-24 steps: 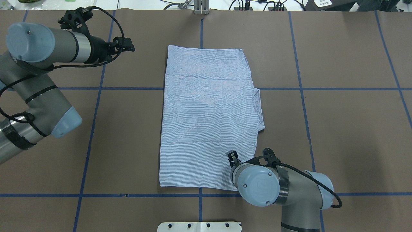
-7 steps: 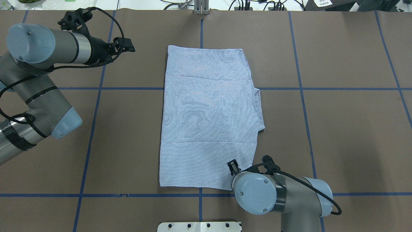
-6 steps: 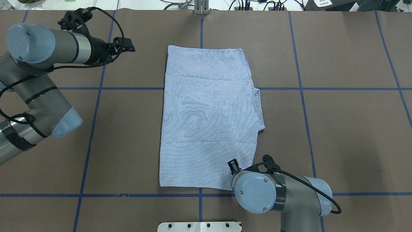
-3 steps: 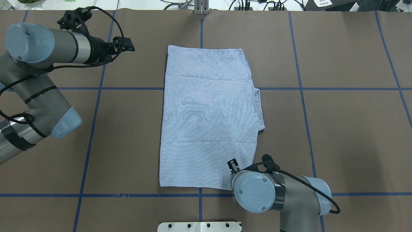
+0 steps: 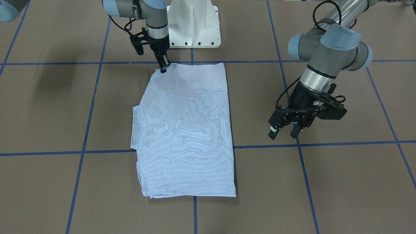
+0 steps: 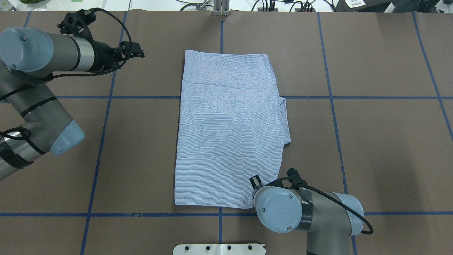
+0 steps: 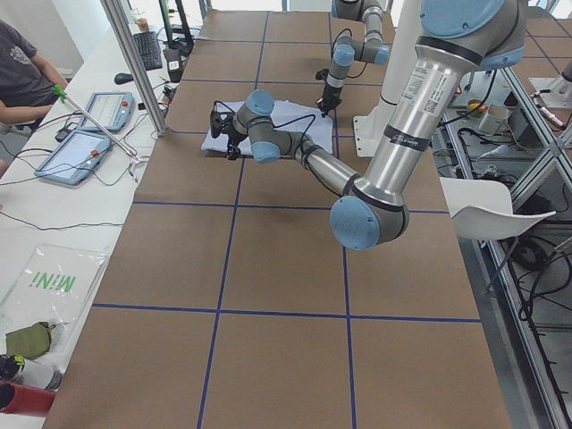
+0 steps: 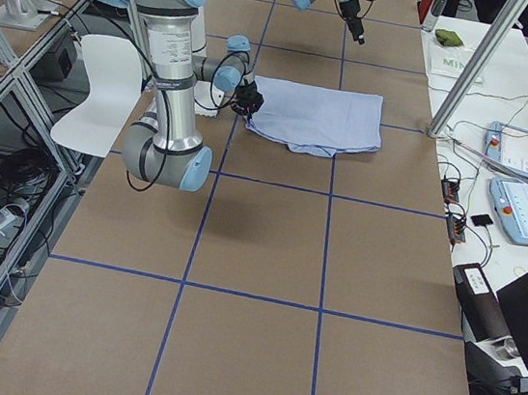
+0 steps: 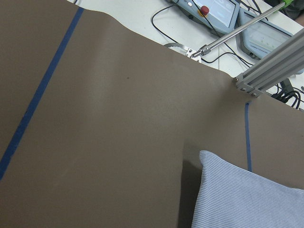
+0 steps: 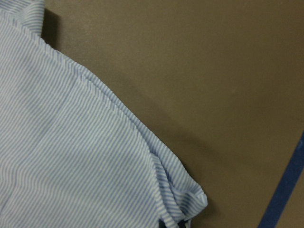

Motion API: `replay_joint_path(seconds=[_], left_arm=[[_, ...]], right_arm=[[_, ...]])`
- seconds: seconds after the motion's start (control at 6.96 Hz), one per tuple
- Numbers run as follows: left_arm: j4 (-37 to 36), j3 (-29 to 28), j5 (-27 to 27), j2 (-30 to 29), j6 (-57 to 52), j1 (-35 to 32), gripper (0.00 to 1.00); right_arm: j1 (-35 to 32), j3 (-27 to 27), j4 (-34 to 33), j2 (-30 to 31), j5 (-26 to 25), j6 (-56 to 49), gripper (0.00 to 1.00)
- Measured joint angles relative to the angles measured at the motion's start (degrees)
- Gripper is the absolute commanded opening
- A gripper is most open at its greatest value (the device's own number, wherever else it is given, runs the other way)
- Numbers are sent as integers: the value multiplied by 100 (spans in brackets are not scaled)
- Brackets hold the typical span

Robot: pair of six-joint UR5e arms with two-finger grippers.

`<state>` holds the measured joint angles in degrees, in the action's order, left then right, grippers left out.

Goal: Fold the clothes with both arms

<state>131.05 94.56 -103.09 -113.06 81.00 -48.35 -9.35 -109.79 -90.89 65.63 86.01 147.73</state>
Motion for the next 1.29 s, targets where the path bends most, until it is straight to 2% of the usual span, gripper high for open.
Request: replay_joint_path(seconds=[0.29,0.43,0.86,1.01,1.15,1.29], left_arm=[[10,100,63,100,314,82,100],[25,261,281,198,943,391,100],[-16,1465,1283,971,3036,2196,99],[-38,1725,1804,1231,3603,2943,96],[-53,1808,2301,1376,4045,3629,93],[-60,1789,2602,1414,4320,4073,85]], right_arm=[[-59,-229,-83,23,63,-42,0],[-85,-371,-212,50,116,-63,0],[-123,-563,-353,159,192,-102,0],[-123,-565,-357,166,195,-105,0],[-122,-568,-359,168,197,-109,0],[-124,-569,-359,169,197,-131,0]])
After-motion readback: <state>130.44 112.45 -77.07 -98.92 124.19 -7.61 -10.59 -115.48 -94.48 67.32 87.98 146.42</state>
